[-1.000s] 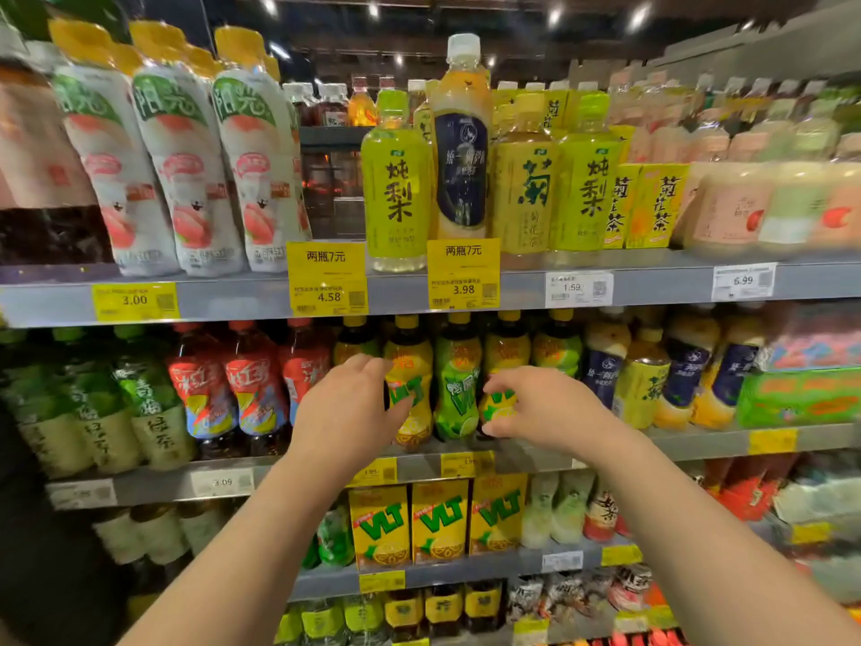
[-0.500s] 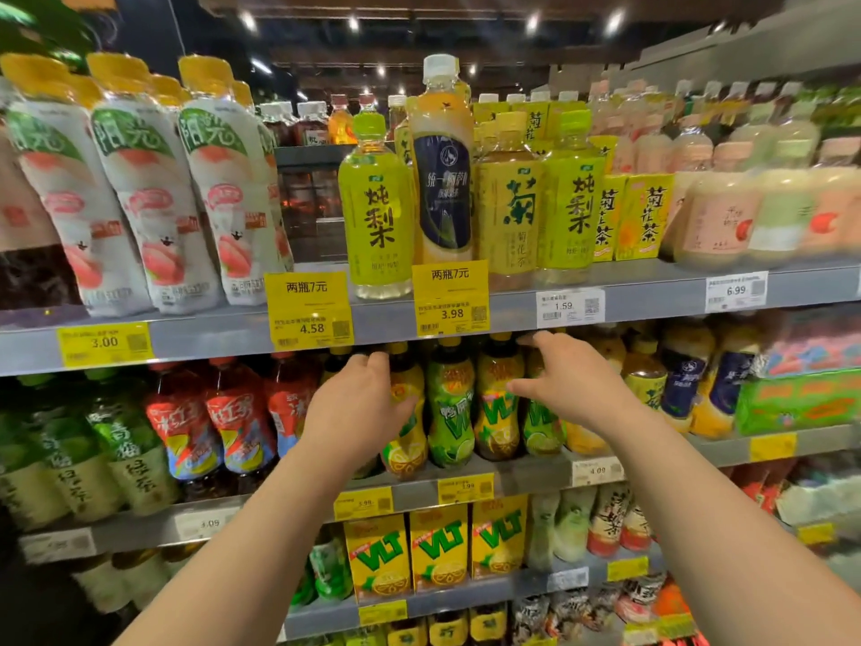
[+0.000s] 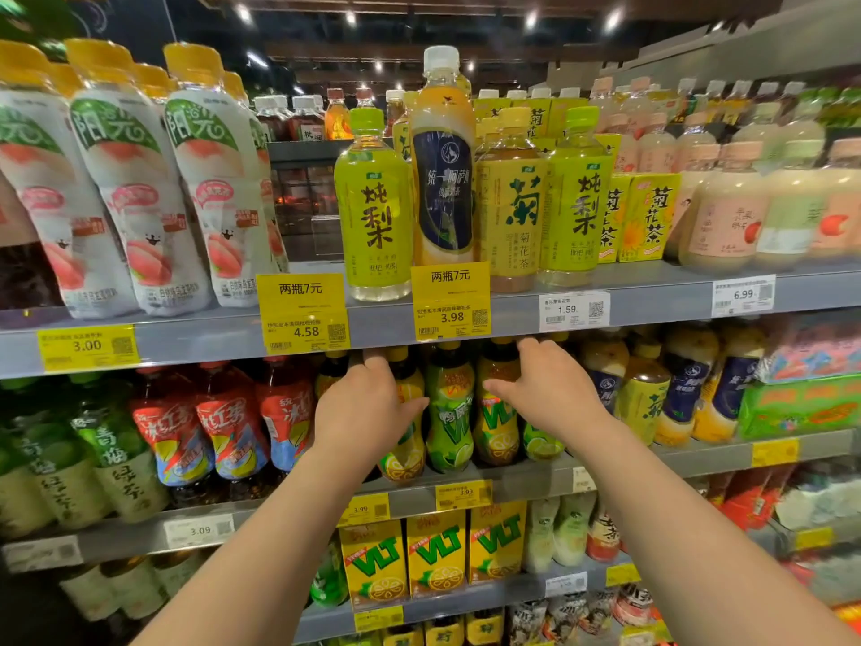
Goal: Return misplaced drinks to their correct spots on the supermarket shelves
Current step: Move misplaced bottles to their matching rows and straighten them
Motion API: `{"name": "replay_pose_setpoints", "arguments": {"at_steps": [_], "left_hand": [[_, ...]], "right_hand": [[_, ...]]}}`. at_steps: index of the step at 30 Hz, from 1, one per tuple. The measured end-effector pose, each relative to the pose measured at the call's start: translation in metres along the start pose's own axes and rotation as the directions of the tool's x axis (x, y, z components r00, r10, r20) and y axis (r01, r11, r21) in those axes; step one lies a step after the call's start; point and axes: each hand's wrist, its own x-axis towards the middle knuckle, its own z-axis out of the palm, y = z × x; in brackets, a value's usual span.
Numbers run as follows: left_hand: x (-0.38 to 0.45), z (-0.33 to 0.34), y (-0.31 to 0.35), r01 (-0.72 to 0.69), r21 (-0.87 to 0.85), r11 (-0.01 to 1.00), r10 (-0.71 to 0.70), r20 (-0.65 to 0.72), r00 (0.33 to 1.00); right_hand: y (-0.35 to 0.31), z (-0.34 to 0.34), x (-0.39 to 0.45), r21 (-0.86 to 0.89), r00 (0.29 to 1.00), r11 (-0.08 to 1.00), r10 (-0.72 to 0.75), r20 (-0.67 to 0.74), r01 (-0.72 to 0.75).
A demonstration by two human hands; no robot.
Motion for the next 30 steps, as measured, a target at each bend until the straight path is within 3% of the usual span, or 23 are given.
{"name": "replay_pose_setpoints", "arguments": {"at_steps": [3, 9, 22, 26, 30], "left_hand": [[-0.003, 0.003, 0.000, 0.021, 0.006, 1.000, -0.020, -0.014, 1.000], [-0.009, 0.007, -0.002, 0.090, -0.153, 0.984, -0.090, 0.004, 0.996], [-0.044, 0.007, -0.011, -0.047, -0.330, 0.943, -0.007, -0.160, 0.987], [-0.052, -0.013, -0.014, -0.099, -0.372, 0.923, 0.013, -0.226, 0.974], [-0.064, -0.030, -0.017, -0.101, -0.372, 0.923, 0.027, -0.198, 0.980]], "right_hand": [[-0.002, 0.004, -0.002, 0.015, 0.999, 1.000, -0.011, -0.046, 0.012], [-0.002, 0.010, -0.008, 0.023, 0.995, 0.999, -0.038, -0.092, 0.041], [-0.006, 0.011, -0.017, 0.125, 0.973, 0.978, -0.146, -0.181, 0.170], [-0.016, 0.014, -0.016, 0.142, 0.976, 0.974, -0.158, -0.150, 0.179], [-0.026, 0.018, -0.010, 0.098, 0.991, 0.988, -0.117, -0.059, 0.122]]}}
